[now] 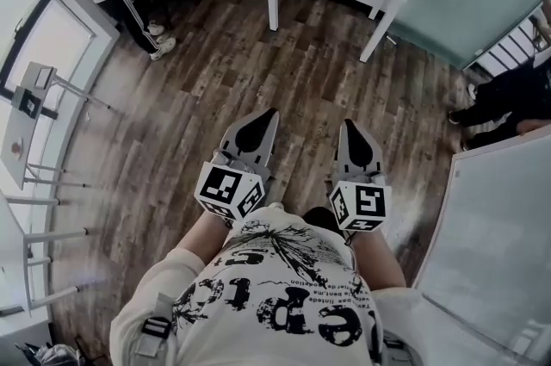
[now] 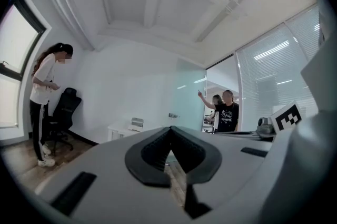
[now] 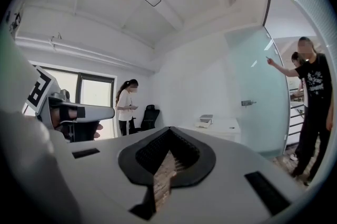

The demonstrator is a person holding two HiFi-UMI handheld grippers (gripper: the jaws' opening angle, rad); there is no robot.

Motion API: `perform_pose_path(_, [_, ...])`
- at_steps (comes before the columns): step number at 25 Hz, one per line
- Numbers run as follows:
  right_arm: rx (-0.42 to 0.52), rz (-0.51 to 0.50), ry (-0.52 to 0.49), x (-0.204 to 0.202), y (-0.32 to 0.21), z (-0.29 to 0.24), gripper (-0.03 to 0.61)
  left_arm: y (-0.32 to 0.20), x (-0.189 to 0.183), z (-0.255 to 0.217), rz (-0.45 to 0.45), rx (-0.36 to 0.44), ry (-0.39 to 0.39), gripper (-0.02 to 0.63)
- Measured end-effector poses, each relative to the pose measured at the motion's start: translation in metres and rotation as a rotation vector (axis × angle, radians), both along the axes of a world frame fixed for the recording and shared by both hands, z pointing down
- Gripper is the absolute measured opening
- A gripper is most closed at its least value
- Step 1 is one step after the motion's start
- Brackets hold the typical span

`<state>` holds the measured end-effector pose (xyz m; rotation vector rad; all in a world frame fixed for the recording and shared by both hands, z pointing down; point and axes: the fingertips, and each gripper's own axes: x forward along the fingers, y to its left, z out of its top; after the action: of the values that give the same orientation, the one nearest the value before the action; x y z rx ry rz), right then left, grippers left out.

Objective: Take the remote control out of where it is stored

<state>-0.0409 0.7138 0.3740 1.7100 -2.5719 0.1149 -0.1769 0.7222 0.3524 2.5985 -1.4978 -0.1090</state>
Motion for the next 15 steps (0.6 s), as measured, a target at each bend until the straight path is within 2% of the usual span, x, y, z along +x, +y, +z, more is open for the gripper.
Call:
perform_pose_path(3, [-0.002,-0.015,0.006,-0.009,-0.024,0.000,-0.006,-0.022,-0.015,0.009,-0.033,-0.008,-0.007,0.008])
perform_pose_path(9, [-0.025,-0.056,0.007,-0.013,-0.091,0.017,-0.006,-0.078,-0.019,0.027,-0.068,-0.044,-0.021,0.008])
perform_pose_path(15, [-0.032,-0.118,-0.003,0.006,-0.180,0.017,-0.006,-0.161,0.001,0.023,-0.124,-0.044,0.002,0.008])
